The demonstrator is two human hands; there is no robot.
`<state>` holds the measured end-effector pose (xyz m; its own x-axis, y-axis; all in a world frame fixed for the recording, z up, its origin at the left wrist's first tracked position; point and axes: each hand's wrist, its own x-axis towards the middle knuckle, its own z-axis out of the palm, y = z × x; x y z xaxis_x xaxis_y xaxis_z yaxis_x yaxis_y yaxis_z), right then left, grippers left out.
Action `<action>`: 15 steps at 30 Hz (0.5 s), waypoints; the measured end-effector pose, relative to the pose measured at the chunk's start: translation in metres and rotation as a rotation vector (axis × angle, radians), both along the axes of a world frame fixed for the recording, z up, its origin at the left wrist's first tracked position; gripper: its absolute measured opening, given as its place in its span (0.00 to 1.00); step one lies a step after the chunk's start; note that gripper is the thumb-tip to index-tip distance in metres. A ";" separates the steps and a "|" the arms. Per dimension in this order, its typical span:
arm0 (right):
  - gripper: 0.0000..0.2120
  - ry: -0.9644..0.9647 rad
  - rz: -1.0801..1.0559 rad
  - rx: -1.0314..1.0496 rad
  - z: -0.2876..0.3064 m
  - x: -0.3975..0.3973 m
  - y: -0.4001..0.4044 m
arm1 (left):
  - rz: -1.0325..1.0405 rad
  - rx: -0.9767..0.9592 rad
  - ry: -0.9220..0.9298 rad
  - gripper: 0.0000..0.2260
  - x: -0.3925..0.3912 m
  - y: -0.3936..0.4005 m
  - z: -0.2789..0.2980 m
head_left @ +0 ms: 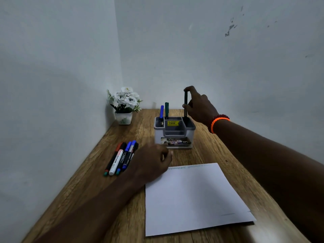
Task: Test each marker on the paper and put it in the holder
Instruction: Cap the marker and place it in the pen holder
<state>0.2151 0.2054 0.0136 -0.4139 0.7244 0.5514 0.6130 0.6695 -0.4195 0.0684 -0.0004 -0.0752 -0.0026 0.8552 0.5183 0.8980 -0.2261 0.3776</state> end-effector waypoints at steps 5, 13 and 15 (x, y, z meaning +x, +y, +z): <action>0.27 -0.071 0.017 -0.016 -0.006 -0.004 0.004 | 0.005 0.007 -0.007 0.16 -0.001 0.001 -0.001; 0.33 -0.138 0.029 -0.100 -0.013 0.002 -0.003 | 0.022 0.007 -0.018 0.15 -0.005 0.002 -0.001; 0.36 -0.124 0.044 -0.100 -0.006 0.007 -0.012 | 0.033 0.017 -0.016 0.14 -0.006 0.002 -0.001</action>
